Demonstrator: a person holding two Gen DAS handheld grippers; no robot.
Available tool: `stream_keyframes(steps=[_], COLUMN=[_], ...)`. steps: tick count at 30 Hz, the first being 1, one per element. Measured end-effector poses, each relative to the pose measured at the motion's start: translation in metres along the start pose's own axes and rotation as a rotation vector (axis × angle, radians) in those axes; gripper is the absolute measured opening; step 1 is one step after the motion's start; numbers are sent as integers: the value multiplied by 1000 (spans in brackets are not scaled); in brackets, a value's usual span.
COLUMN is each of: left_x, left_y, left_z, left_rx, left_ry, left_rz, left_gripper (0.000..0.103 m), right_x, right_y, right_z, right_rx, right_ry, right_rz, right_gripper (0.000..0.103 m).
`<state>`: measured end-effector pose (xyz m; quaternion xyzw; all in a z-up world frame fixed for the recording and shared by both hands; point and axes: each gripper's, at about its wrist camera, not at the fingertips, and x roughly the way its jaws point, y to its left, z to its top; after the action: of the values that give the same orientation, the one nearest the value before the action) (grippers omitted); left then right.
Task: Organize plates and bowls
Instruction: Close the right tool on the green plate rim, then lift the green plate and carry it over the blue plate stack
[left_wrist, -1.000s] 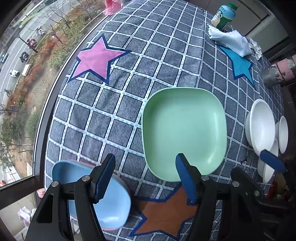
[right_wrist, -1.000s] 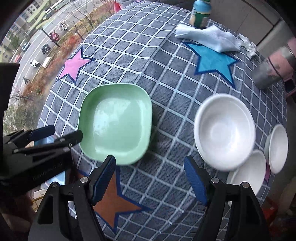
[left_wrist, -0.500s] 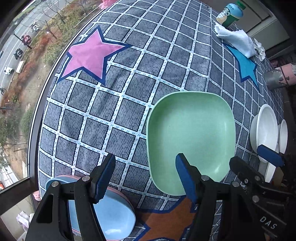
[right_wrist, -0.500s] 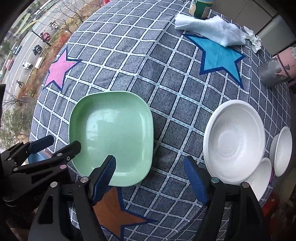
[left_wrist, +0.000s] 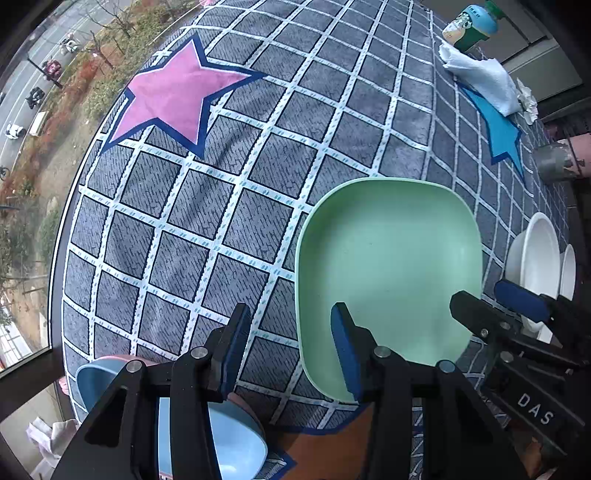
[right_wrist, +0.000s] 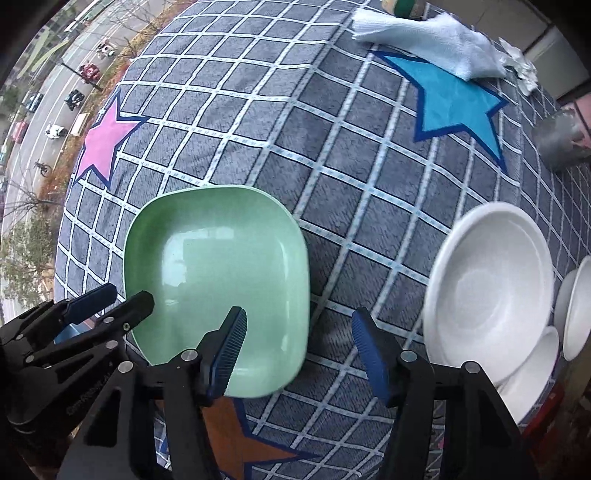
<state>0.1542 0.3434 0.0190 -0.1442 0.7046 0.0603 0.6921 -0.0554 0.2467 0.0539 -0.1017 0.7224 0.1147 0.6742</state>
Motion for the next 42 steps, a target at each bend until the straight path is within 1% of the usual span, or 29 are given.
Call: stream_keyframes(steps=[5, 8, 9, 11, 12, 14, 16, 18, 20, 23, 25, 31, 37, 42], left_x=[12, 25, 25, 27, 28, 32, 34, 35, 31, 22, 19, 13, 6, 11], left_y=[2, -1, -3, -10, -14, -21, -20, -18, -16, -18, -22, -54, -85, -109], left_z=[9, 13, 14, 15, 16, 17, 17, 15, 11, 1, -7, -34, -72, -104], left_rx=[-3, 4, 10, 36, 51, 69, 65, 44, 34, 59, 79, 180, 247, 257], left_ry=[10, 21, 12, 12, 15, 16, 20, 32, 29, 17, 24, 35, 39, 67], left_rz=[0, 17, 20, 10, 5, 11, 15, 11, -1, 12, 20, 61, 59, 53], left_gripper=[49, 49, 48, 35, 21, 20, 20, 19, 19, 18, 18, 18, 19, 19], right_x=[13, 27, 31, 38, 40, 45, 46, 45, 41, 32, 23, 11, -7, -24], right_y=[10, 11, 12, 13, 12, 10, 7, 4, -2, -10, -10, -23, -39, -60], right_z=[11, 14, 15, 14, 15, 16, 16, 15, 10, -4, -20, -64, -113, -147], right_rx=[-23, -28, -29, -20, -13, -1, -4, 3, 34, 54, 61, 98, 100, 96], right_ry=[2, 22, 27, 28, 26, 30, 27, 31, 37, 31, 31, 53, 55, 27], right_rz=[-16, -18, -21, -17, -10, 26, 21, 30, 60, 86, 88, 99, 79, 111], right_gripper=[62, 62, 62, 61, 49, 34, 30, 19, 16, 16, 16, 16, 16, 16])
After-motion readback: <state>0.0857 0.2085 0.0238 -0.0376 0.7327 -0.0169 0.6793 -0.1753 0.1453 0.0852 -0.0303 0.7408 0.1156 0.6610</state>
